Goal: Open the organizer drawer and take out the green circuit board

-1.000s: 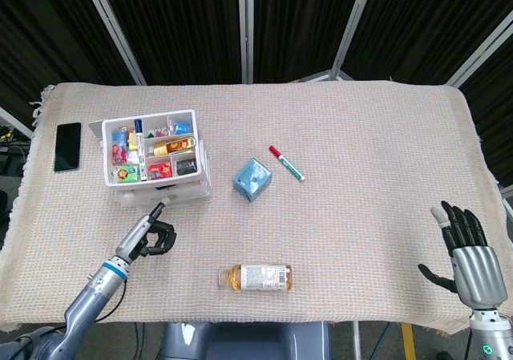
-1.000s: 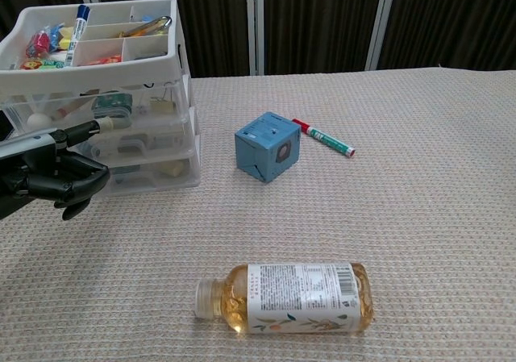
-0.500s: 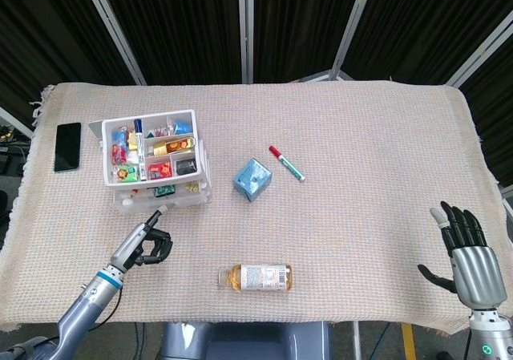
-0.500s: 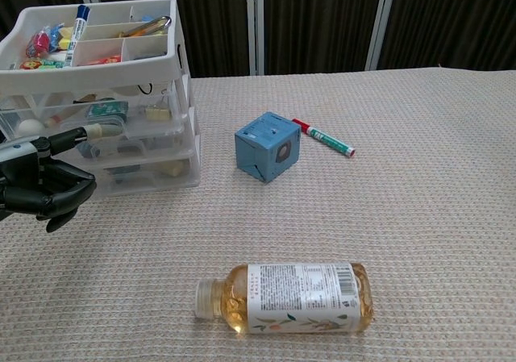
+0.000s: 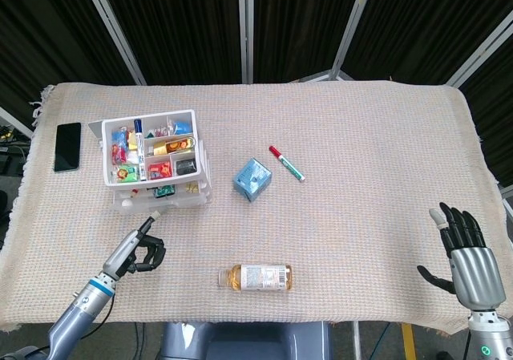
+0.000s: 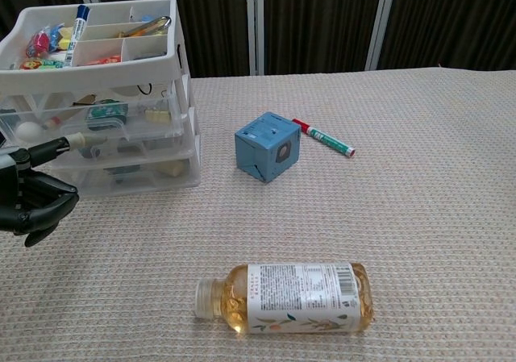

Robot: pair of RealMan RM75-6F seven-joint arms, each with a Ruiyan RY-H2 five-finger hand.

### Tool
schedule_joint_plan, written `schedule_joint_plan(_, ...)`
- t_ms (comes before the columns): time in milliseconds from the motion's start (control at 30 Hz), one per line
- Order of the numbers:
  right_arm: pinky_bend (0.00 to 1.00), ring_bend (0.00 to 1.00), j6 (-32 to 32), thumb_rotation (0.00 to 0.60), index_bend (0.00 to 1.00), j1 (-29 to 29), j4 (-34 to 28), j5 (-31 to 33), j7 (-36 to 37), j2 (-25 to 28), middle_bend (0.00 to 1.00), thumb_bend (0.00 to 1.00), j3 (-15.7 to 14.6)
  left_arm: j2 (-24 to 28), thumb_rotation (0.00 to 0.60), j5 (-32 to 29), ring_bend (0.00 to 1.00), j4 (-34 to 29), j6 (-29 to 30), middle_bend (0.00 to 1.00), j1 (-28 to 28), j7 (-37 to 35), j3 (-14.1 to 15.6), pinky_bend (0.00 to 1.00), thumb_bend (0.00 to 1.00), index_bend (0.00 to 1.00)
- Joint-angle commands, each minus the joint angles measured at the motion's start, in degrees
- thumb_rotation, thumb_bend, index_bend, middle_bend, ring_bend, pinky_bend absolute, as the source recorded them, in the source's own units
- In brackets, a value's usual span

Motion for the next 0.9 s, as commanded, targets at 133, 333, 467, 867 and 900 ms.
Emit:
schedule_joint_plan(133, 0.0, 0.0, 0.31, 0.6, 0.09, -0.05, -0.01, -0.26, -0.13, -0.07, 0.0, 0.03, 0.04, 1.53, 0.6, 3.86, 0.76, 0.1, 2.58, 0.68, 1.09, 5.98, 2.51, 0.69, 0.57, 0.0)
schedule_joint_plan(333, 0.0, 0.0, 0.46, 0.6, 0.09, -0.16, -0.15, -0.47, -0.29, -0.06, 0.0, 0.03, -0.09, 1.73, 0.6, 5.86, 0.69, -3.76, 11.58, 0.6, 5.73, 28.76, 1.86, 0.62, 0.56, 0.0)
schedule_joint_plan(467, 0.0, 0.0, 0.52, 0.6, 0.09, -0.21, -0.21, -0.61, -0.28, -0.03, 0.0, 0.03, -0.17, 3.46, 0.6, 5.72, 0.68, -8.06, 14.7, 0.59, 7.65, 39.19, 1.24, 0.61, 0.55, 0.0)
schedule_joint_plan(867, 0.0, 0.0, 0.42, 0.6, 0.09, -0.19, -0.3, -0.91, -0.62, -0.14, 0.0, 0.03, -0.34, 7.79, 0.6, -2.64, 0.76, -19.89, 17.6, 0.72, 9.85, 62.49, -4.77, 0.68, 0.54, 0.1)
schedule_joint_plan(900, 0.0, 0.0, 0.37, 0.6, 0.09, -0.17, -0.31, -0.89, -0.64, -0.16, 0.0, 0.03, -0.33, 7.91, 0.6, -3.61, 0.79, -20.2, 17.16, 0.75, 9.59, 63.28, -5.29, 0.7, 0.54, 0.12)
